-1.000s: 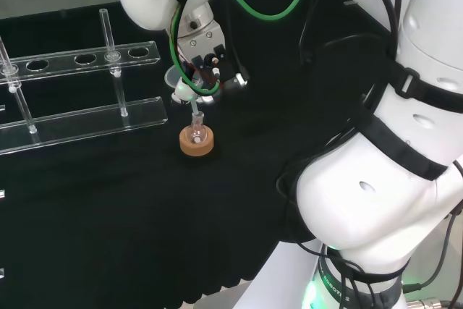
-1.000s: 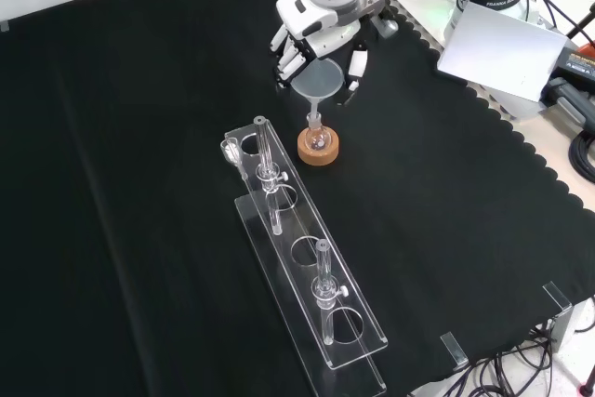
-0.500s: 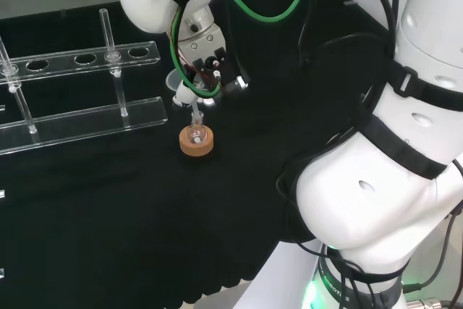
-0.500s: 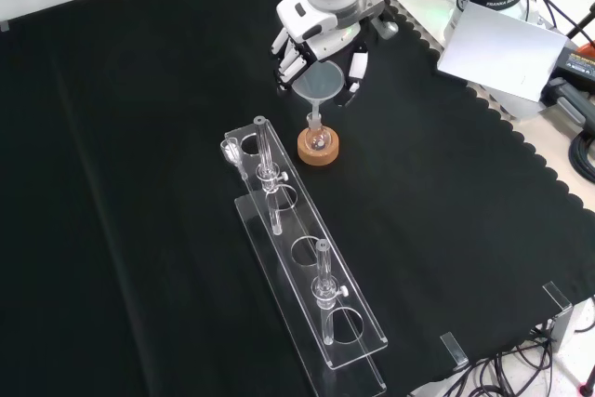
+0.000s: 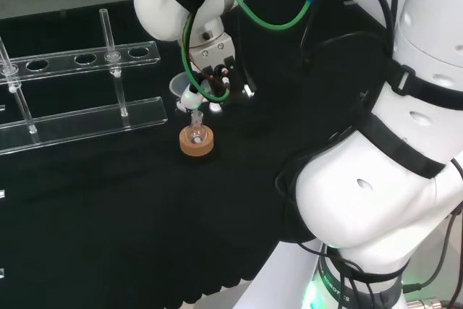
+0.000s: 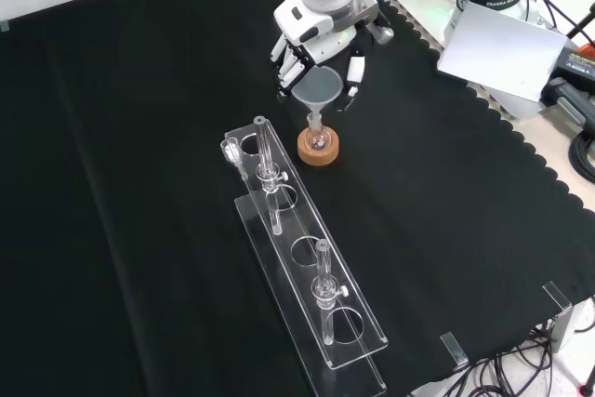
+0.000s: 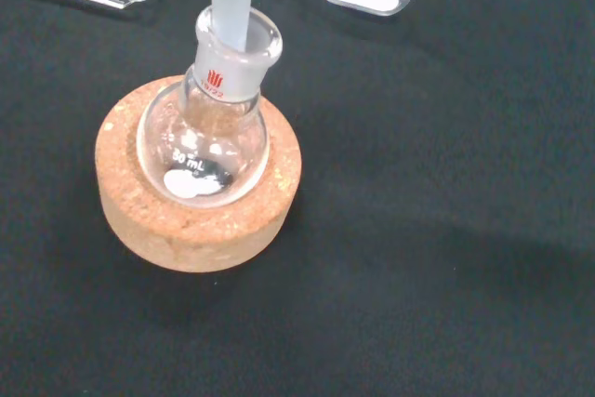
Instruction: Place the funnel on the round-bottom flask.
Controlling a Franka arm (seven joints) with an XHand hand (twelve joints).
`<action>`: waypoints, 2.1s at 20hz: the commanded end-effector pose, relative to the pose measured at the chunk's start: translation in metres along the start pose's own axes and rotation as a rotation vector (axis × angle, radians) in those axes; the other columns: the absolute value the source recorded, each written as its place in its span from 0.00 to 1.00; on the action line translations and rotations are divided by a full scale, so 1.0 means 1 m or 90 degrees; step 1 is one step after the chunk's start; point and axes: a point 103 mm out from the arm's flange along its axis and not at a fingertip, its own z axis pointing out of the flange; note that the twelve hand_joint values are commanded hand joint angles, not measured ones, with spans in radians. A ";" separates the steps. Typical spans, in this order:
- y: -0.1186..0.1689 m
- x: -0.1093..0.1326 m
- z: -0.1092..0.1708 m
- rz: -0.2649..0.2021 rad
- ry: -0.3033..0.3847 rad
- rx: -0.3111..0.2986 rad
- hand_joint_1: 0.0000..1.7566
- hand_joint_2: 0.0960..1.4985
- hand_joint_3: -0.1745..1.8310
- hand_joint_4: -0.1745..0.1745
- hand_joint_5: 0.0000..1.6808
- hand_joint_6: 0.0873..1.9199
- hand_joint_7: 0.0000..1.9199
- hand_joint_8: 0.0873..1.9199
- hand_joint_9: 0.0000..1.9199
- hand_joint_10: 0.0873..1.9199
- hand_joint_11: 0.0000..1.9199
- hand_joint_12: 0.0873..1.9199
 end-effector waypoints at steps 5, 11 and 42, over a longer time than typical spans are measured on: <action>0.000 0.002 0.004 -0.002 0.003 0.007 0.41 0.45 0.35 0.37 0.31 0.34 0.36 0.35 0.55 0.21 0.37 0.62; 0.000 0.005 0.009 -0.005 0.004 0.009 0.41 0.45 0.35 0.37 0.31 0.34 0.35 0.35 0.55 0.21 0.37 0.62; 0.001 0.008 0.019 -0.009 0.008 0.024 0.39 0.44 0.35 0.33 0.23 0.28 0.28 0.38 0.46 0.25 0.33 0.63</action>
